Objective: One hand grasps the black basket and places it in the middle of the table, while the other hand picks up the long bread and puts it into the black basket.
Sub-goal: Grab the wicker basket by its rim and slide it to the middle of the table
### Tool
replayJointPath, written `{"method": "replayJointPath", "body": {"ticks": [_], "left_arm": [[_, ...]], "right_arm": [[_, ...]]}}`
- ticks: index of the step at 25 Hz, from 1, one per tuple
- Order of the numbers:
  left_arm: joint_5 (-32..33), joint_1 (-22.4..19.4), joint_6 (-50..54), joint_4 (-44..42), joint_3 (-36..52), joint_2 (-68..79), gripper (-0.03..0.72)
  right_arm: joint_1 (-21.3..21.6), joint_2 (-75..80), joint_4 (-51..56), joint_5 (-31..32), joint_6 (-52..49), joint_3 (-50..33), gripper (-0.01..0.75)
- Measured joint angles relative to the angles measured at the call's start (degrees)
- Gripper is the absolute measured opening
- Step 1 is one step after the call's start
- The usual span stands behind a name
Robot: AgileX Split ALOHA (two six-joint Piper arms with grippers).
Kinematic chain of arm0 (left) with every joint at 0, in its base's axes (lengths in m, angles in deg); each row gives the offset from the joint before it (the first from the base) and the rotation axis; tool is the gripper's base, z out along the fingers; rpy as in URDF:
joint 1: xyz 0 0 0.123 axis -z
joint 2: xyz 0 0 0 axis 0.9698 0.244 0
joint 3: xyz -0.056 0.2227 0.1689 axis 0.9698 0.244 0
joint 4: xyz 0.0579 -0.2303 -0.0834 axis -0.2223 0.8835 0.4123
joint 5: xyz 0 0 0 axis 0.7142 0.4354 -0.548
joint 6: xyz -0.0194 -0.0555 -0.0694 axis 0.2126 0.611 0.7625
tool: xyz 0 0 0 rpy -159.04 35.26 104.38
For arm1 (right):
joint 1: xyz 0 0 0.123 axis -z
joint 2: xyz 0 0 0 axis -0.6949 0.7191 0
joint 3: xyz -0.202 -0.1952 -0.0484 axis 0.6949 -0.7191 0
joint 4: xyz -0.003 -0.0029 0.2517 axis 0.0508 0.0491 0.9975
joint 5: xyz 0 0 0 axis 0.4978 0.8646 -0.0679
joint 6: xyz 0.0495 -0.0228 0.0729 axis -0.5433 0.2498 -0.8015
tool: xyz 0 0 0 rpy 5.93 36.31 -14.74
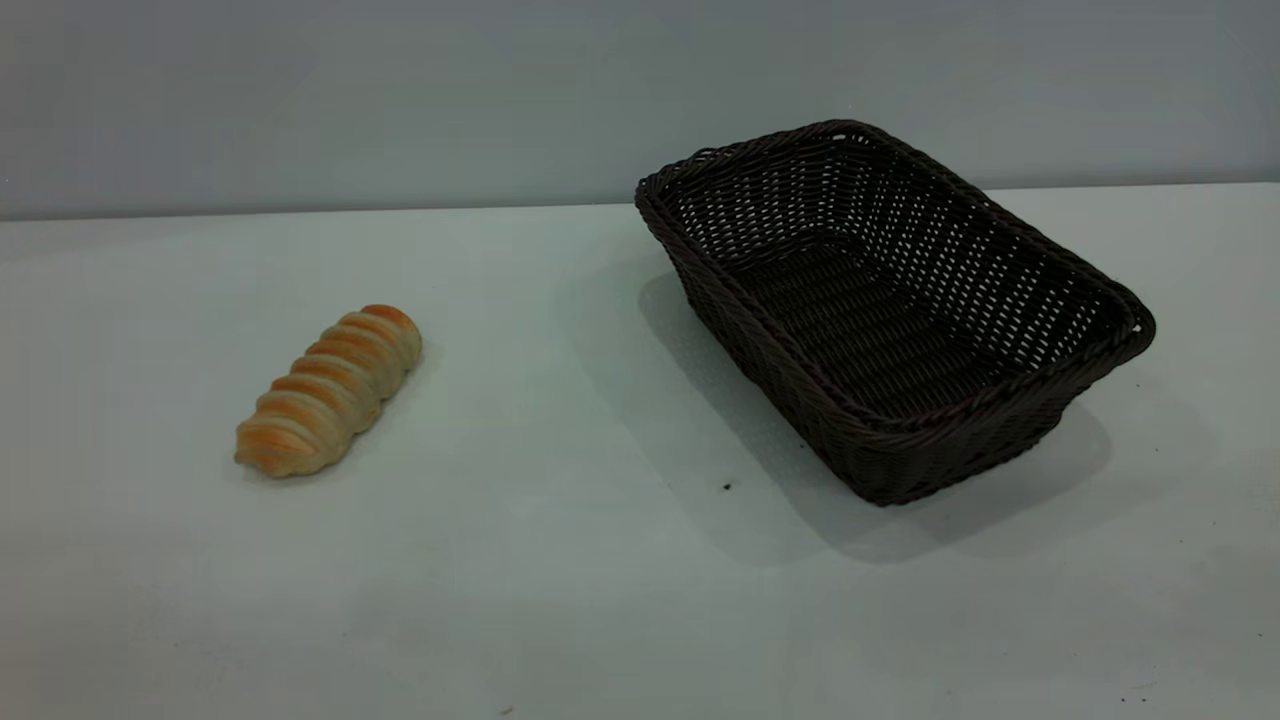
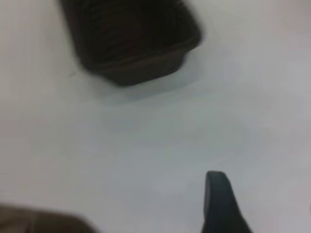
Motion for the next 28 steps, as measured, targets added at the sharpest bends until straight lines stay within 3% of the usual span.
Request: {"method": "replayJointPath", "body": {"ticks": [8, 14, 28], "left_arm": [[-5.6, 0.0, 0.8, 0.3, -5.1, 17.3, 0.468], [-8.4, 0.0, 0.9, 0.3, -9.7, 27.8, 0.468], [-9.9, 0.0, 0.9, 0.1, -9.7, 28.8, 0.468]], "right_arm": [[0.0, 27.3, 13.8, -3.6, 9.0, 6.7, 0.449], [0.0, 46.3, 21.5, -11.5, 11.7, 7.5, 0.449], [0.0, 80.1, 39.3, -27.9, 18.0, 12.2, 0.447]]}}
